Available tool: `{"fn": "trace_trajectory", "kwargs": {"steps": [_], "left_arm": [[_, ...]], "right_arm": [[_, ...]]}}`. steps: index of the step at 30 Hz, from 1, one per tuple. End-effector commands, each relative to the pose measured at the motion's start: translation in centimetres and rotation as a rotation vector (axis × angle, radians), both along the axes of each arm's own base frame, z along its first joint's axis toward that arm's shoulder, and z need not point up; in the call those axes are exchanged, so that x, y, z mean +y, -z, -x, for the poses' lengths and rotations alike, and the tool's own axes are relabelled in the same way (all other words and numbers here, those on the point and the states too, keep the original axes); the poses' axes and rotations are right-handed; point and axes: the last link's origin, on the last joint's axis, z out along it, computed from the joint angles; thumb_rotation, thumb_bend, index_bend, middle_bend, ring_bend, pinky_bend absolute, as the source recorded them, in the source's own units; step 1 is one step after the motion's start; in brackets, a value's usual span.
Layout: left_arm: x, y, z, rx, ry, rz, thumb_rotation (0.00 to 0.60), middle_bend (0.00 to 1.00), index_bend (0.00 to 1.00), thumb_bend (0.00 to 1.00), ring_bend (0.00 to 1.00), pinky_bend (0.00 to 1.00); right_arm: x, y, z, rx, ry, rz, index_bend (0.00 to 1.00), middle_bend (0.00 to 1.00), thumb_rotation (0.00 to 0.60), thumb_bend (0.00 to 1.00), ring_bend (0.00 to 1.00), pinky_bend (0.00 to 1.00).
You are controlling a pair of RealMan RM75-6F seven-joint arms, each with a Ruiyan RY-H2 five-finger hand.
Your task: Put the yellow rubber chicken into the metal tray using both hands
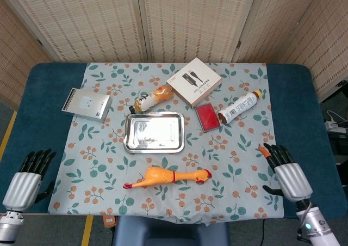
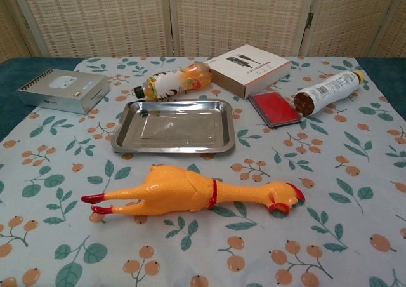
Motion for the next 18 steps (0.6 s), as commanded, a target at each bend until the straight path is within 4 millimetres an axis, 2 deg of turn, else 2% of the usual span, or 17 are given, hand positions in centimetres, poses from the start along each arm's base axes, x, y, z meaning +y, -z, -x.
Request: {"fn": "trace_trajectory", "kwargs": {"steps": [1, 5, 10, 18], "left_arm": [[0.1, 0.1, 0.0, 0.001, 0.0, 0.006, 0.6, 0.0, 0.0, 0.4, 0.0, 0.0], [0.1, 0.0, -0.1, -0.003, 0.001, 0.008, 0.6, 0.0, 0.0, 0.4, 0.0, 0.0], [0.1, -0.2, 0.1, -0.009, -0.012, 0.004, 0.6, 0.0, 0.0, 0.4, 0.0, 0.0], [0.1, -0.3, 0.2, -0.009, -0.022, 0.003, 0.6, 0.0, 0.0, 0.4, 0.0, 0.0]], "right_arm": [[-2.2, 2.2, -3.6, -0.066, -0.04, -0.122, 0.0, 0.0, 0.6, 0.04, 0.0, 0.0], [-4.0, 4.7, -6.7, -0.09, -0.076, -0.221, 0.11, 0.0, 0.6, 0.06, 0.0, 0.0], [-5.8, 7.8, -9.3, -0.094, -0.102, -0.311, 0.23, 0.0, 0.6, 0.09, 0.0, 0.0], [-7.1, 12.4, -11.7, -0.091, -0.099, -0.392, 0.27, 0.0, 0.6, 0.09, 0.0, 0.0]]}}
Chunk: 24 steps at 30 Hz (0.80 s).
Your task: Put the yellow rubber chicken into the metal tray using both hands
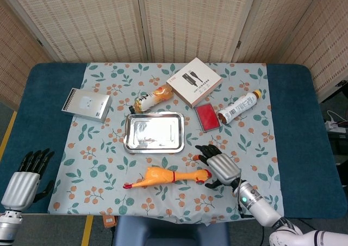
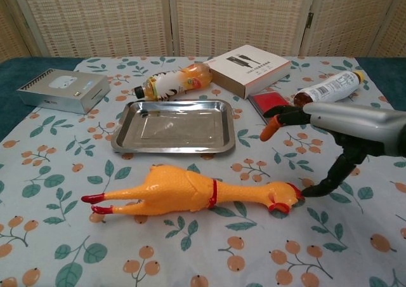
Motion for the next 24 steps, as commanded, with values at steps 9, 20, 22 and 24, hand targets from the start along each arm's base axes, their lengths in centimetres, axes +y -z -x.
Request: {"fn": "trace_trajectory", "kwargs": {"steps": [9, 20, 22, 24], "left_arm": [[0.2, 0.0, 0.0, -0.006, -0.007, 0.002, 0.6, 0.0, 0.0, 0.4, 0.0, 0.0], [0.3, -0.3, 0.2, -0.019, -0.016, 0.014, 0.6, 0.0, 0.0, 0.4, 0.0, 0.0], [0.4, -0.4, 0.1, -0.022, -0.016, 0.01, 0.6, 0.0, 0.0, 0.4, 0.0, 0.0], [0.4, -0.6, 0.2, -0.024, -0.017, 0.006, 0.6, 0.0, 0.0, 0.4, 0.0, 0.0]], "right_arm": [[-1.0, 5.9, -2.2, 0.043, 0.002, -0.041, 0.39, 0.0, 0.6, 0.1, 0.0, 0.0], [-1.4, 8.4, -3.2, 0.067, 0.021, -0.029, 0.46, 0.0, 0.6, 0.12, 0.0, 0.0], [-1.5, 8.7, -3.4, 0.073, 0.022, -0.025, 0.5, 0.0, 0.6, 0.14, 0.0, 0.0], [-1.5, 8.8, -3.5, 0.082, 0.022, -0.013, 0.55, 0.01, 0.6, 0.18, 0.0, 0.0]]}}
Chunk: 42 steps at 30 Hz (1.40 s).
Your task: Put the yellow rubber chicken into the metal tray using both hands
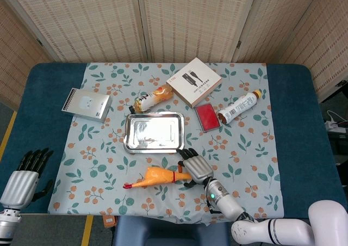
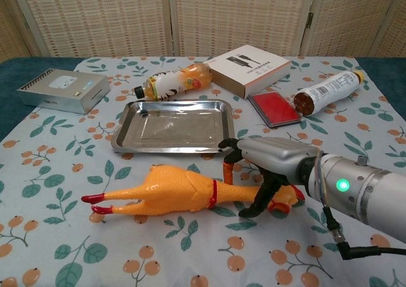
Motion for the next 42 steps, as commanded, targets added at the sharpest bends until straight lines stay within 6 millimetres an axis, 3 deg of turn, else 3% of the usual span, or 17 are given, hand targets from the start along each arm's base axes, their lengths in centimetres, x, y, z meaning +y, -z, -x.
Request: {"fn": "trace_trajectory", "kwargs": {"steps": [1, 5, 10, 12, 21, 28, 34, 42], "left_arm": [[0.0, -0.2, 0.1, -0.003, -0.002, -0.003, 0.6, 0.0, 0.0, 0.4, 0.0, 0.0], [-0.1, -0.2, 0.2, -0.005, -0.004, 0.002, 0.6, 0.0, 0.0, 0.41, 0.0, 0.0], [-0.1, -0.2, 0.2, -0.003, -0.009, 0.01, 0.6, 0.0, 0.0, 0.41, 0.0, 0.0], [0.0, -0.2, 0.2, -0.003, -0.011, 0.01, 0.6, 0.0, 0.0, 0.41, 0.0, 0.0], [0.0, 0.0, 0.2, 0.002, -0.016, 0.01, 0.6, 0.0, 0.0, 0.41, 0.0, 0.0], [0.0, 0.0, 0.1, 0.007, -0.015, 0.013, 0.6, 0.0, 0.0, 0.41, 0.0, 0.0], [0.1, 0.5, -0.3, -0.022, 0.028, 0.038, 0.6, 0.0, 0.0, 0.41, 0.0, 0.0], [0.4, 2.4, -1.7, -0.193, 0.121, 0.195, 0.6, 0.0, 0.0, 0.4, 0.0, 0.0]], "right_arm": [[-0.1, 0.2, -0.1, 0.01, 0.0, 0.015, 0.59, 0.04, 0.6, 0.2, 0.0, 0.0], [0.0, 0.1, -0.2, 0.028, 0.002, 0.034, 0.68, 0.22, 0.6, 0.26, 0.04, 0.06], [0.0, -0.2, -0.2, 0.035, -0.008, 0.063, 0.76, 0.38, 0.6, 0.29, 0.29, 0.42], [0.0, -0.4, -0.3, 0.027, -0.014, 0.076, 0.77, 0.41, 0.6, 0.29, 0.35, 0.5], [-0.1, -1.4, -0.9, -0.021, -0.05, 0.121, 0.85, 0.52, 0.6, 0.29, 0.46, 0.62], [-0.1, -2.3, -1.1, -0.058, -0.085, 0.149, 0.92, 0.65, 0.6, 0.29, 0.68, 0.9], [-0.2, -3.1, -1.5, -0.135, -0.091, 0.145, 0.93, 0.74, 0.6, 0.3, 0.78, 0.99], [-0.6, -4.3, -2.3, -0.251, -0.089, 0.116, 0.93, 0.75, 0.6, 0.3, 0.81, 1.0]]}}
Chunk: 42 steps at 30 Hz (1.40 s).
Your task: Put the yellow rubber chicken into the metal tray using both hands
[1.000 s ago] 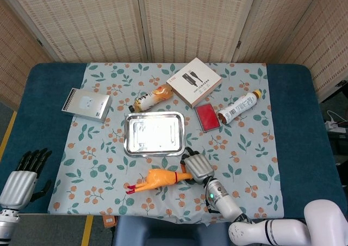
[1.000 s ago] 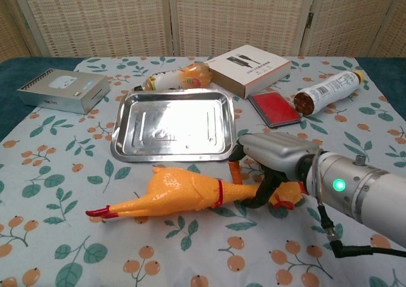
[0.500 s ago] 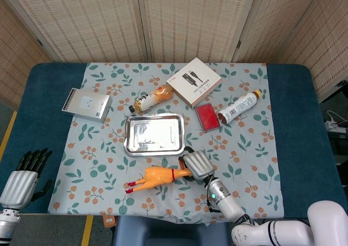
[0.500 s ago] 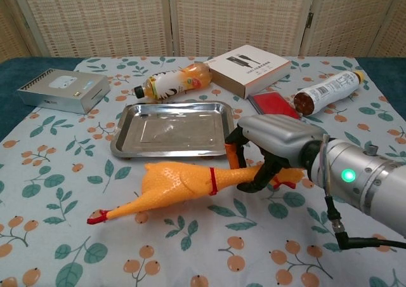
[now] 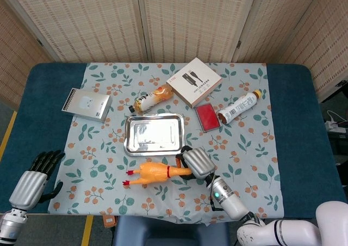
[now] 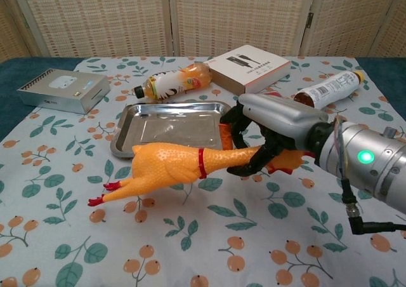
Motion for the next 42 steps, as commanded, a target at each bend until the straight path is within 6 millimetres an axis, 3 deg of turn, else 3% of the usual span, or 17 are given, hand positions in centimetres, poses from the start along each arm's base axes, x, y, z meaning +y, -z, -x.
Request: {"fn": "trace_trajectory", "kwargs": {"steps": [1, 4, 6, 8, 20, 29, 42], "left_arm": [[0.3, 1.1, -0.6, -0.059, 0.044, 0.088, 0.6, 0.0, 0.0, 0.4, 0.0, 0.0], [0.6, 1.8, -1.1, -0.087, 0.058, 0.137, 0.6, 0.0, 0.0, 0.38, 0.0, 0.0], [0.8, 3.6, -3.1, -0.204, 0.088, 0.278, 0.6, 0.0, 0.0, 0.37, 0.0, 0.0], [1.2, 4.1, -3.9, -0.245, 0.102, 0.332, 0.6, 0.0, 0.0, 0.37, 0.0, 0.0], [2.8, 7.6, -9.1, -0.307, 0.138, 0.383, 0.6, 0.0, 0.0, 0.33, 0.0, 0.0], [4.9, 9.7, -10.7, -0.225, 0.123, 0.279, 0.6, 0.0, 0.0, 0.32, 0.0, 0.0], [6.1, 10.8, -10.6, -0.215, 0.057, 0.293, 0.6, 0.0, 0.0, 0.33, 0.0, 0.0]], "right_arm": [[-0.2, -0.5, -0.3, -0.039, -0.004, -0.011, 0.93, 0.75, 0.6, 0.3, 0.81, 1.0], [-0.2, -0.7, -0.5, -0.064, 0.0, -0.026, 0.93, 0.75, 0.6, 0.3, 0.81, 1.0], [-0.2, -1.0, -1.1, -0.116, 0.008, -0.052, 0.93, 0.75, 0.6, 0.3, 0.81, 1.0], [-0.3, -1.1, -1.3, -0.132, 0.005, -0.065, 0.93, 0.75, 0.6, 0.3, 0.81, 1.0], [-0.6, 0.4, -4.2, -0.182, 0.034, -0.12, 0.93, 0.75, 0.6, 0.3, 0.81, 1.0], [0.2, 2.1, -6.1, -0.165, 0.039, -0.123, 0.93, 0.75, 0.6, 0.3, 0.81, 1.0], [-0.3, 2.5, -7.4, -0.185, 0.066, -0.089, 0.94, 0.75, 0.6, 0.3, 0.81, 1.0]]}}
